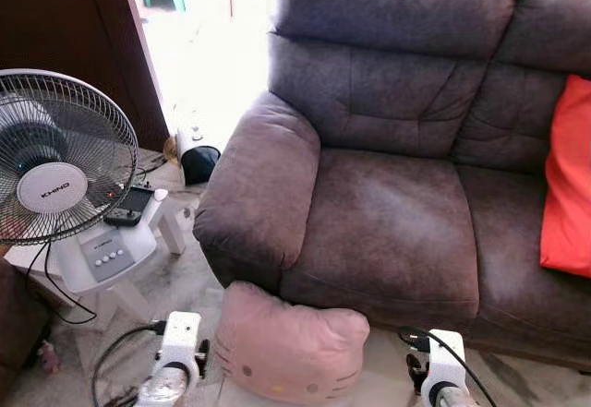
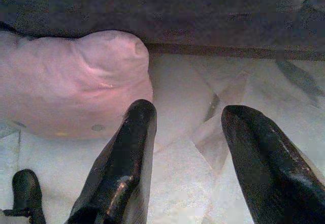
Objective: Move the pillow to the sofa from floor
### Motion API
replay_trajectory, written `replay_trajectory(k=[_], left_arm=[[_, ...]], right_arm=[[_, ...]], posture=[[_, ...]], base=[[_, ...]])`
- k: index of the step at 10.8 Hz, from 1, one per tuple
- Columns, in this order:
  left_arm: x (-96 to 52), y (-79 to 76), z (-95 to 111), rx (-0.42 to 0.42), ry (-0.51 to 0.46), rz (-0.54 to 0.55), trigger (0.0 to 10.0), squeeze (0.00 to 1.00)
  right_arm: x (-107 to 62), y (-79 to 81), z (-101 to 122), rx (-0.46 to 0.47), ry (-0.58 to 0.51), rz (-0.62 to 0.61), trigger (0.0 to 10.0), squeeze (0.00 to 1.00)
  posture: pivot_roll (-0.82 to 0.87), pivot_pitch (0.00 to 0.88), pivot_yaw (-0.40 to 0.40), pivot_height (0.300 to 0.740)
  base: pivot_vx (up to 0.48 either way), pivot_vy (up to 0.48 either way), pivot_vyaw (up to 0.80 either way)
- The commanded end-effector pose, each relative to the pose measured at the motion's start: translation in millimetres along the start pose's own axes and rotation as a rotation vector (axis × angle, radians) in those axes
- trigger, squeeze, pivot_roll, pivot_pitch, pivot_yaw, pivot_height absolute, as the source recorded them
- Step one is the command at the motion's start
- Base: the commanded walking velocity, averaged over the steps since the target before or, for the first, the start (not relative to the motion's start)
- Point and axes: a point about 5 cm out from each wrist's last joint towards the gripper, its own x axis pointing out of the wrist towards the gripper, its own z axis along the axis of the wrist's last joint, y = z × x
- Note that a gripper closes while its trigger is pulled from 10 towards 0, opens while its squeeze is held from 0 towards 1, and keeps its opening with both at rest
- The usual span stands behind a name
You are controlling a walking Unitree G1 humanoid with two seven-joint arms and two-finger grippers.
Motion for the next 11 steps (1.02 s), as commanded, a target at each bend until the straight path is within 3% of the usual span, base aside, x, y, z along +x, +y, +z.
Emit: replay_trajectory(k=[1, 5, 11], left_arm=[[-0.9, -0.2, -5.3, 0.024, 0.034, -0.020, 10.0, 0.00], [-2.0, 7.8, -7.6, 0.036, 0.043, -0.017, 10.0, 0.00], [-2.4, 2.8, -10.0, 0.016, 0.052, -0.014, 10.0, 0.00]], right_arm=[[-0.3, 1.1, -2.1, 0.006, 0.010, -0.003, 10.0, 0.00], [-0.6, 3.3, -4.2, 0.012, 0.016, -0.003, 10.0, 0.00], [-0.4, 0.4, -2.3, -0.002, 0.010, -0.004, 10.0, 0.00]], posture=[[0.10, 0.021, -0.039, 0.740], [0.11, 0.000, -0.029, 0.740], [0.11, 0.016, -0.044, 0.736]], base=[[0.000, 0.000, 0.00], [0.000, 0.000, 0.00], [0.000, 0.319, -0.16]])
